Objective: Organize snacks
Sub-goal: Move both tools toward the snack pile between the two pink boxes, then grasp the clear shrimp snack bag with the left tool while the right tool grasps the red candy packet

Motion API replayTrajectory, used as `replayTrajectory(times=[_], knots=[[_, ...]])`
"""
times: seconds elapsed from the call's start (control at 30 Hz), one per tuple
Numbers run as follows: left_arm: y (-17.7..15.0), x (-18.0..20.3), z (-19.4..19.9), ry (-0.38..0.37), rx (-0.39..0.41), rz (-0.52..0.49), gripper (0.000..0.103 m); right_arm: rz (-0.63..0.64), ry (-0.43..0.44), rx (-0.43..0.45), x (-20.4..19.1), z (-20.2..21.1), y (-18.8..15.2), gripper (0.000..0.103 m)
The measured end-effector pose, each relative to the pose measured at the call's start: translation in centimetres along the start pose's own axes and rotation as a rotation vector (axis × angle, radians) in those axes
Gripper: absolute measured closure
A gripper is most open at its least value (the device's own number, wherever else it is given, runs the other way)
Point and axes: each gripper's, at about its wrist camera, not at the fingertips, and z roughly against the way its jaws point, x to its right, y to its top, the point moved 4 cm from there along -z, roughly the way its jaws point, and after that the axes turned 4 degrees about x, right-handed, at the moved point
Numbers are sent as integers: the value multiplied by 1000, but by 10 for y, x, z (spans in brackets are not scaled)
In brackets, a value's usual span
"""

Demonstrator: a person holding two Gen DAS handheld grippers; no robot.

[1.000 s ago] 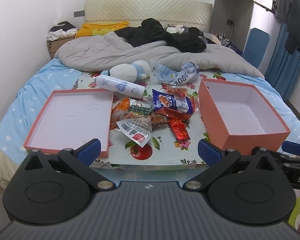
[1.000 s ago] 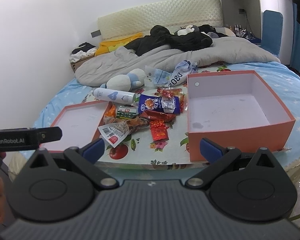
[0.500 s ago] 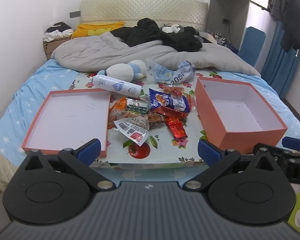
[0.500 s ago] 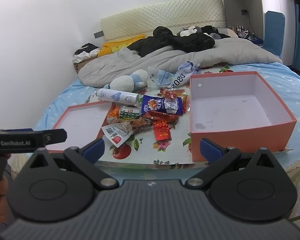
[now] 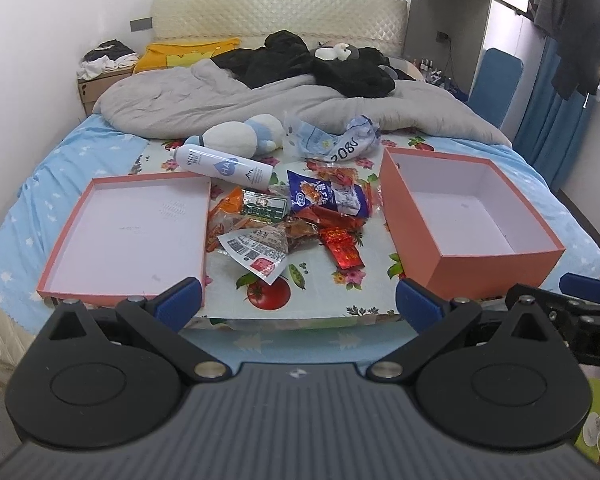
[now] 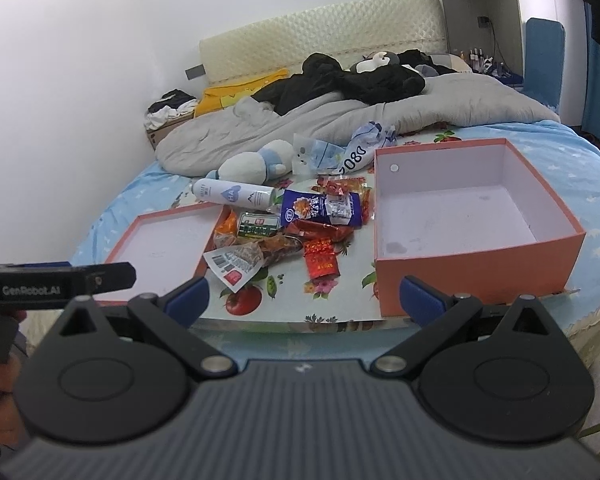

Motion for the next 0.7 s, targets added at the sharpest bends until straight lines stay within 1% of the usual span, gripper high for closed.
replayTrajectory(times=[0.13,0.23,0.3,0.43,0.53,0.57,0.6,0.63,0.7], knots=[[0,4,-5,-5,-5,4,0,-2,-5,-4,0,-1,-2,0],[-1,3,-13,-15,-21,4,0,27,-8,-21,-2,-1,-6,0],[-3,3,-16,-30,-34,0,0,39,-12,-15,-3,1,-7,0],[-7,1,-26,-20,-54,-9,0,45,-25,3,-5,0,-10,0],[-8,-4,-36,-17,-71,1,0,4,-7,4,-4,-7,-11,0],[-7,-6,-39,-17,-73,1,0,-8,-6,-1,-3,-10,-12,2],[-7,-7,-42,-17,-75,-2,0,-11,-8,-8,-3,-14,-13,6],[-7,-8,-46,-18,-79,-7,0,-12,-6,-14,-3,-17,-14,6],[-6,-8,-53,-15,-75,-23,0,-23,27,-22,-2,-23,-16,7]])
